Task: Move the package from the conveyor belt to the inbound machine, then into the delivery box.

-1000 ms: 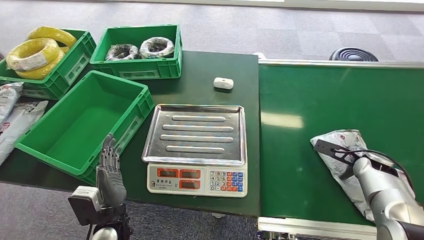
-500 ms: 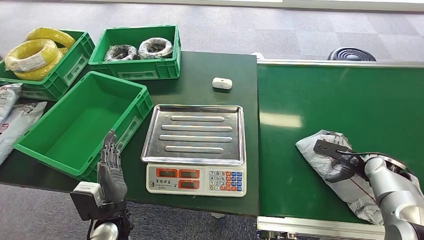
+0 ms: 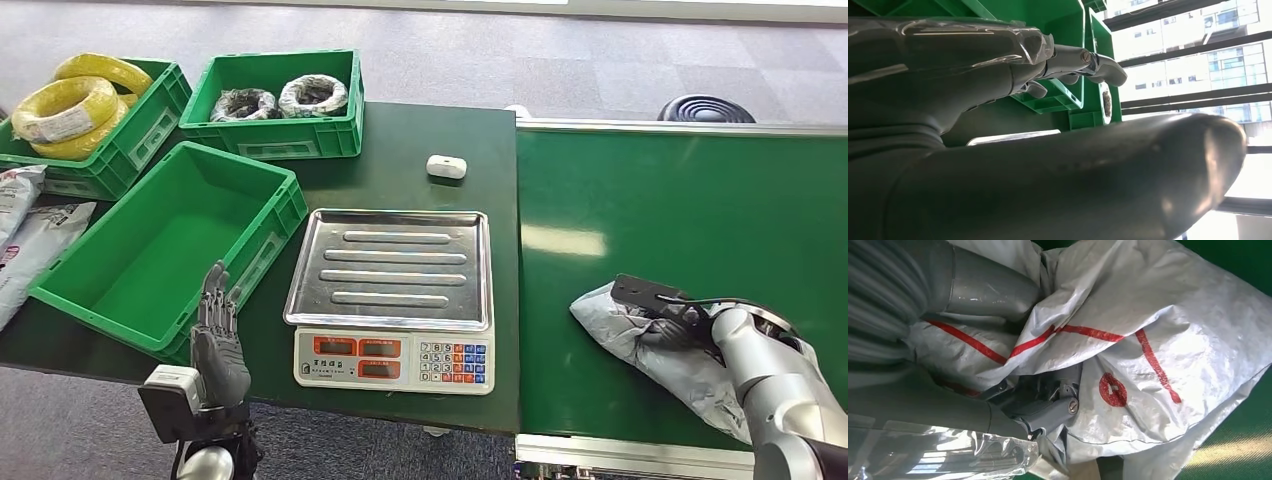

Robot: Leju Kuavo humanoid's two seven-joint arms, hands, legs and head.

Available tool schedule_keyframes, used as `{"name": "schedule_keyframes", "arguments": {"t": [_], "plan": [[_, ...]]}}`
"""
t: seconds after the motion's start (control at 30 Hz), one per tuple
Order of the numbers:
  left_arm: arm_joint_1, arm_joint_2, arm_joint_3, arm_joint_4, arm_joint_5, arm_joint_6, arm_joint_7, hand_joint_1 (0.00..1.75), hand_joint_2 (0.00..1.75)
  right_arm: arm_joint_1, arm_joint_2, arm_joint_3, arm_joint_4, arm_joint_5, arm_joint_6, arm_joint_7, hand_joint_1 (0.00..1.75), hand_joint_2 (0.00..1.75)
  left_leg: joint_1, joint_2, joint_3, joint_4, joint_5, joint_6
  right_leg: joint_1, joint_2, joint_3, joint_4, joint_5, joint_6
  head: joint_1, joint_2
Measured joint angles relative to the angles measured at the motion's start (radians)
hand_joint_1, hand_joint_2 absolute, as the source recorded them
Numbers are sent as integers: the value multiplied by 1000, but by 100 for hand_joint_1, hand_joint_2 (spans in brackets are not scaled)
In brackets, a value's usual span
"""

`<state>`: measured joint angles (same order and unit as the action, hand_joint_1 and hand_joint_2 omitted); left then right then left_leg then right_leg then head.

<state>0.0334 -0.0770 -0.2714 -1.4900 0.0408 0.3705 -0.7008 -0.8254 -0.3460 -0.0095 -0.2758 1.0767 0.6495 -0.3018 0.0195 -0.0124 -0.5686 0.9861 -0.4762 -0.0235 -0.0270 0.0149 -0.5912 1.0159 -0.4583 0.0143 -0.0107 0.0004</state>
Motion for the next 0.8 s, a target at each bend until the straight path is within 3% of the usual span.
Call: {"name": "schedule_keyframes", "arguments": {"t": [0.1, 0.17, 0.27, 0.43, 0.57, 0.67, 0.8], "plan": [[5, -1, 6, -7, -3, 6, 0, 0, 0, -2, 12, 1, 0, -17, -54, 23, 175, 175, 0, 0, 0, 0, 0, 0, 0, 0, 0, 0, 0, 0, 0, 0], [15, -2, 11, -19, -8, 13, 0, 0, 0, -6, 23, 1, -3, -32, -141, 58, 175, 175, 0, 0, -1, 0, 0, 0, 0, 0, 0, 0, 0, 0, 0, 0], [46, -6, 17, -48, -17, 33, 0, 0, 0, -36, 43, 5, -15, -24, -348, 142, 175, 175, 0, 1, -1, 0, 0, 0, 0, 0, -1, 0, 0, 0, 0, 0], [93, -19, 23, -87, -21, 51, 0, 0, 0, -160, 78, 58, -67, 85, -773, 297, 175, 175, 0, 1, -1, 0, 1, 0, 0, 0, -2, 0, 1, 0, 0, 0], [86, -25, 12, -87, -15, 43, 0, 0, 0, -246, 111, 99, -124, 123, -967, 328, 175, 175, 0, 0, -1, 0, 1, 0, 0, 0, -2, 0, 1, 0, 0, 0], [63, -32, -2, -74, -13, 38, 0, 0, 0, -267, 158, 124, -169, 136, -1060, 325, 175, 175, 0, 1, -1, 0, 1, 0, 0, 1, -2, 1, 1, 0, 0, 0], [24, -45, -24, -41, -11, 27, 0, 0, 0, -265, 256, 161, -219, 114, -1055, 250, 175, 175, 0, 3, 1, 0, 1, 0, 0, 3, -2, 1, 1, 0, 0, 0]]}}
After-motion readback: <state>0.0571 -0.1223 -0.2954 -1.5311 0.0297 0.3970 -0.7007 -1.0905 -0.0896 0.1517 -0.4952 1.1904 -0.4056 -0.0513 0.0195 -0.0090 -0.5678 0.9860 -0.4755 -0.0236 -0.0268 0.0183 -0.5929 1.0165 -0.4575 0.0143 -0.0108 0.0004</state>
